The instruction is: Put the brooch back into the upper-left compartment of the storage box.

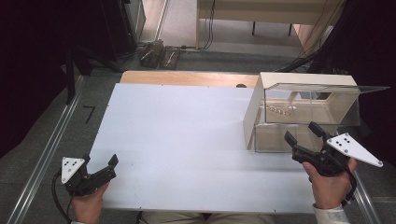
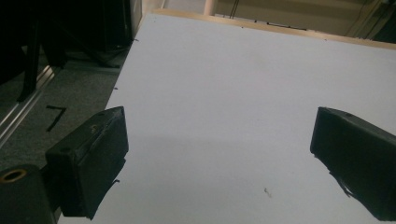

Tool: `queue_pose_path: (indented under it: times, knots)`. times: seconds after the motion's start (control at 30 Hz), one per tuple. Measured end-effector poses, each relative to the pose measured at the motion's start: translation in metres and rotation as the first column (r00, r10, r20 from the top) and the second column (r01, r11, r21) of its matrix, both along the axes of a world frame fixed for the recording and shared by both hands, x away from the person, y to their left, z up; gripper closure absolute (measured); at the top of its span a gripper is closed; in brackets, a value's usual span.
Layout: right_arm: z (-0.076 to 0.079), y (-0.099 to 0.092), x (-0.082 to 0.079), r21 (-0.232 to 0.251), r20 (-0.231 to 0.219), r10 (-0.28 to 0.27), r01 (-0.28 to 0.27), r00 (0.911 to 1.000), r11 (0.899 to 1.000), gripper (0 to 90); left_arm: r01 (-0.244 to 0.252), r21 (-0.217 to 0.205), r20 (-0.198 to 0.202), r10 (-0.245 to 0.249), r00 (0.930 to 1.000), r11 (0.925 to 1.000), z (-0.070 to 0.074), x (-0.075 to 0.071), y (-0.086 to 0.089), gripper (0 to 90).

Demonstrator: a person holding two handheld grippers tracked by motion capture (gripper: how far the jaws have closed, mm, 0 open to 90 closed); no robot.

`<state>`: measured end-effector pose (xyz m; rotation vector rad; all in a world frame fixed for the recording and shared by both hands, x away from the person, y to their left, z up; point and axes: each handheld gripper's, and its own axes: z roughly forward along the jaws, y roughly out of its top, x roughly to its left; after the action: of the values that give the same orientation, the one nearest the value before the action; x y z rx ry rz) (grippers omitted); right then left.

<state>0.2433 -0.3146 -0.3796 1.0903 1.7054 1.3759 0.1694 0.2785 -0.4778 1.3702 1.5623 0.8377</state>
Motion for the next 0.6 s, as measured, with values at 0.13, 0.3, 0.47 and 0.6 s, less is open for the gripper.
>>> queue_pose_path:
  times: [0.13,0.3,0.47,0.6]
  knots:
    - [-0.004,-0.002,-0.002,-0.003,-0.007,0.005,-0.005,1.0000,1.000,13.4,0.000,-0.001,0.000,0.000,1.0000,1.0000,0.000,0.000,0.000,3.6]
    - [-0.009,-0.005,-0.006,-0.007,-0.012,-0.001,0.001,0.9999,1.000,13.4,0.000,-0.001,0.001,0.000,1.0000,1.0000,0.000,0.000,0.000,3.6]
    - [-0.014,-0.007,-0.010,-0.004,-0.024,-0.010,0.010,0.9997,1.000,13.3,0.001,0.000,0.001,-0.001,1.0000,1.0000,0.000,0.000,0.000,3.6]
    - [-0.018,-0.010,-0.011,-0.008,-0.031,-0.011,0.011,0.9995,1.000,13.4,0.000,0.000,-0.001,0.000,1.0000,1.0000,0.000,0.000,0.000,3.6]
